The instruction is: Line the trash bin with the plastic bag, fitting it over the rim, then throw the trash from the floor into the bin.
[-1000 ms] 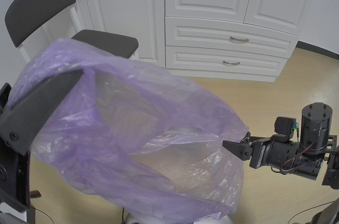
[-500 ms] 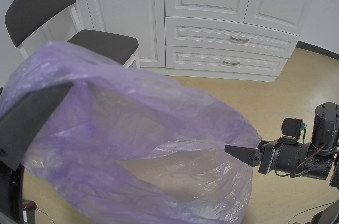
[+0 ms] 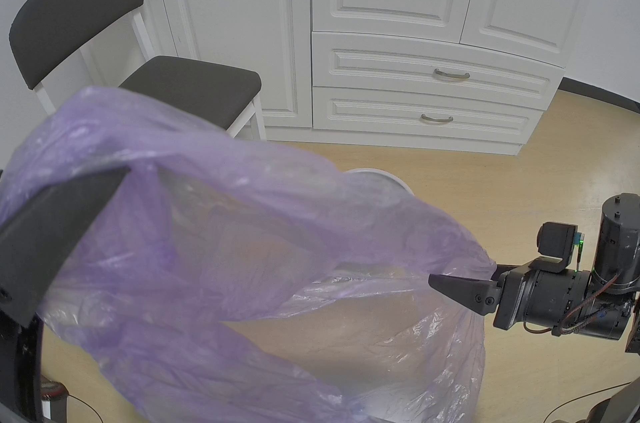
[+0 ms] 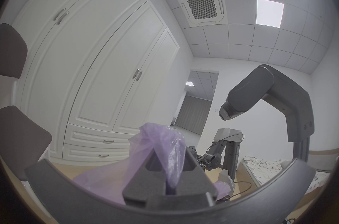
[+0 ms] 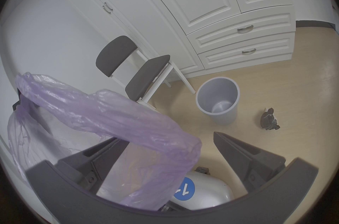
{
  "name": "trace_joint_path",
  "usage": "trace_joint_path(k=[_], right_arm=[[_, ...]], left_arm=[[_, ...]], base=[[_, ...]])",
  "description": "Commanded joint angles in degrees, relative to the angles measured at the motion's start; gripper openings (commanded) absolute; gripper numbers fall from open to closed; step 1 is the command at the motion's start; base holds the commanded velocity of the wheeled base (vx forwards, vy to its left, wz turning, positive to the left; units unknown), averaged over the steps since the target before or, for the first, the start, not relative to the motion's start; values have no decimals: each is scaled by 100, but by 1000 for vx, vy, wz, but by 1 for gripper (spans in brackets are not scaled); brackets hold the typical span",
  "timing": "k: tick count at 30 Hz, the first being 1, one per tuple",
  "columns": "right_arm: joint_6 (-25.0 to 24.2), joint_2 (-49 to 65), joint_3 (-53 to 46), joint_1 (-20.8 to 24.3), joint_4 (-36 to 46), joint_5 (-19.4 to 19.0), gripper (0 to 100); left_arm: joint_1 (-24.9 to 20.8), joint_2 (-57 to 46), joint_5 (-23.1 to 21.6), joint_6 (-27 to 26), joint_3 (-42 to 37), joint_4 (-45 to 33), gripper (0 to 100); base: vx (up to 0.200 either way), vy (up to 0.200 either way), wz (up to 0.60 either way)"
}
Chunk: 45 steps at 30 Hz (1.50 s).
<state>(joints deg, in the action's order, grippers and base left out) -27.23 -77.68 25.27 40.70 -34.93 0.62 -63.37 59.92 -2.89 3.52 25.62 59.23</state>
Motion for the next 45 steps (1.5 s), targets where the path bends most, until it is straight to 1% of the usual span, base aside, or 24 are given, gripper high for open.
trace_joint_path(k=[1,10,12,15,16,29,32,38,45], right_arm=[[8,16,-22,8,-5,-1,100],[34,-63,-119,78,3,-9,100],[43,-37,-154,78,3,-106,100],[113,-10,-321,78,-14,-387,100],[131,-37,-330,78,-41,-414,100],[60,-388,-242,96,-111,-405,100],[25,-529,-216,131,-295,-387,100],[-54,-881,-260,140,-920,-387,100],[-54,-837,-277,140,-999,-387,100]], left_arm=[[0,11,-10,-1,-14,0,0],[0,11,-10,-1,-14,0,0],[0,2,-10,-1,-14,0,0],[0,11,-10,-1,-14,0,0],[0,2,-10,-1,-14,0,0],[0,-6,-10,-1,-14,0,0],[0,-15,-10,-1,-22,0,0],[-9,2,-10,-1,-22,0,0],[0,2,-10,-1,-49,0,0]], base=[[0,0,0],[0,0,0],[0,0,0],[0,0,0],[0,0,0],[0,0,0],[0,0,0],[0,0,0],[0,0,0]])
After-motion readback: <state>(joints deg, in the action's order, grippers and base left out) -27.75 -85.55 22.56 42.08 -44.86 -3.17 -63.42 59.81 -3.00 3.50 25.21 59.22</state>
